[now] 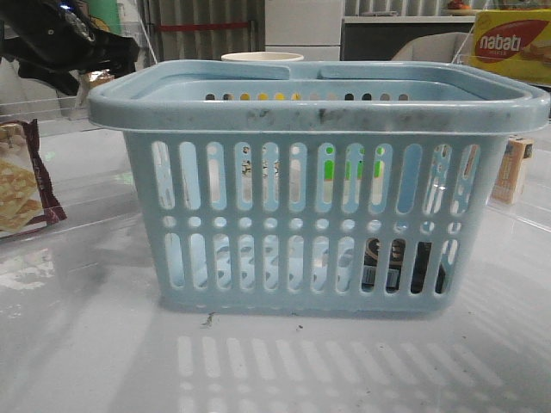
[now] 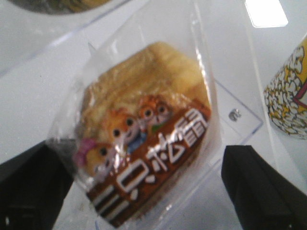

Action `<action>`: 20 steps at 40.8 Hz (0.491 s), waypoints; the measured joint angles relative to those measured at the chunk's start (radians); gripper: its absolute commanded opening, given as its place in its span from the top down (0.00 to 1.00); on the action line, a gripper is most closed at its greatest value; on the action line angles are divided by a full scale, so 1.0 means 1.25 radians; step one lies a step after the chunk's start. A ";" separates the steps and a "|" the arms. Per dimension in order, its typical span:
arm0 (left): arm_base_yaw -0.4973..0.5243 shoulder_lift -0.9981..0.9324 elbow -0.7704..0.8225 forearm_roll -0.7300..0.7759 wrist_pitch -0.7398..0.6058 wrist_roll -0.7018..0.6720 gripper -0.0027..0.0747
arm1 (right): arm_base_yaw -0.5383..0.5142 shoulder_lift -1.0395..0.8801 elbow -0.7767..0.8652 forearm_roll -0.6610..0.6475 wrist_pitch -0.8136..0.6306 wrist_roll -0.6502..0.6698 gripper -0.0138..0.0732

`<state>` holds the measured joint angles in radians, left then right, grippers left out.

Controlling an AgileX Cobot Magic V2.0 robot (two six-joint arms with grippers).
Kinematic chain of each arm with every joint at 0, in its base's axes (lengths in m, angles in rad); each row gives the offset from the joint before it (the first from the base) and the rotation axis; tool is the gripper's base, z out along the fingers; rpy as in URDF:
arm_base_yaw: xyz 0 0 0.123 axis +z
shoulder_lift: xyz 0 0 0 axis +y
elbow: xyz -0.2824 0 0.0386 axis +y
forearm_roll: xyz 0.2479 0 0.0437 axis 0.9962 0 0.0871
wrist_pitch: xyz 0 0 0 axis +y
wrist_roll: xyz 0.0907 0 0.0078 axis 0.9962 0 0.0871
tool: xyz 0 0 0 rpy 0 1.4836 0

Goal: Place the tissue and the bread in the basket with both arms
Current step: 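Carry the bread over the blue basket and release it inside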

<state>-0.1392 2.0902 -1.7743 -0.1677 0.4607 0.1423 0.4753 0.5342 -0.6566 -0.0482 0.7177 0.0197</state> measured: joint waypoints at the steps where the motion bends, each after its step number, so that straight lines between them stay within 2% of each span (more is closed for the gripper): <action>1: 0.000 0.002 -0.002 0.000 -0.006 0.000 0.15 | 0.000 0.000 0.000 0.000 0.000 0.000 0.16; 4: 0.000 0.005 -0.007 0.000 -0.013 0.000 0.21 | 0.000 0.000 0.000 0.000 0.000 0.000 0.16; 13: 0.002 0.005 -0.008 0.000 -0.014 -0.001 0.50 | 0.000 0.000 0.000 -0.001 0.001 0.000 0.16; 20: 0.002 0.002 -0.019 0.000 0.008 -0.001 0.64 | 0.000 0.000 0.000 -0.001 0.001 0.000 0.16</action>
<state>-0.1373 2.0927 -1.7982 -0.1677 0.4707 0.1405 0.4753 0.5342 -0.6566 -0.0499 0.7192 0.0197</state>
